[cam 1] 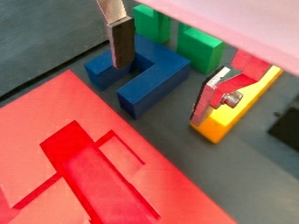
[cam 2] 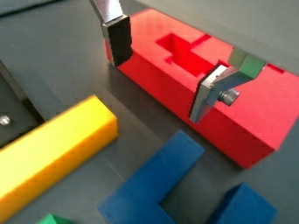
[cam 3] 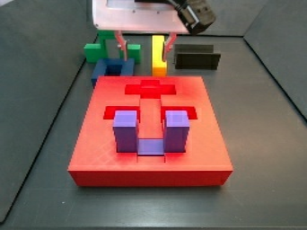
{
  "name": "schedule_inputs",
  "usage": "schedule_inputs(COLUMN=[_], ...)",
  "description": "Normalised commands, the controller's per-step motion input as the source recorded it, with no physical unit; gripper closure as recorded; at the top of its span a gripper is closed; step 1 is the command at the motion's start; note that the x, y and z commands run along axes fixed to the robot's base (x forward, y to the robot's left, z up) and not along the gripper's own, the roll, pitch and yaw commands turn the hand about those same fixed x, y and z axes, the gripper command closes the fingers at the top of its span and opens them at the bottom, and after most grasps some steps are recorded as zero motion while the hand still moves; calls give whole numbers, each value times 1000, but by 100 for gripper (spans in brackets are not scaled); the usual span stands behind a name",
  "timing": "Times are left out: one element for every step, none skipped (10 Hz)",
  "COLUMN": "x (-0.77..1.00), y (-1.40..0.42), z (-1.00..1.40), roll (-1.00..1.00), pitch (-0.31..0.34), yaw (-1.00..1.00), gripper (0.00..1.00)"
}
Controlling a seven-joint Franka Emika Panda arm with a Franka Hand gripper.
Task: Pick up the blue object. Move up. Place the blue object on the fixture. Regrasp the blue object. Move to above the board. Insert the blue object.
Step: Pick up the blue object.
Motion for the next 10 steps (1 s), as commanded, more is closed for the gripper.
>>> schedule_inputs(x=[-229,-243,-294,-306,-257,-169,-83,-9,-97,-103], y=[0,0,0,9,11,31,40,37,34,20], z=[-406,-386,-309,-203,-157,-137,-120,-134,-171,-194], roll=[11,27,23,13,9,6,23,67,117,116], pitch=[0,0,0,0,0,0,0,0,0,0], yaw=[0,0,0,0,-9,-14,0,0,-26,-20], gripper=[0,0,0,0,0,0,0,0,0,0])
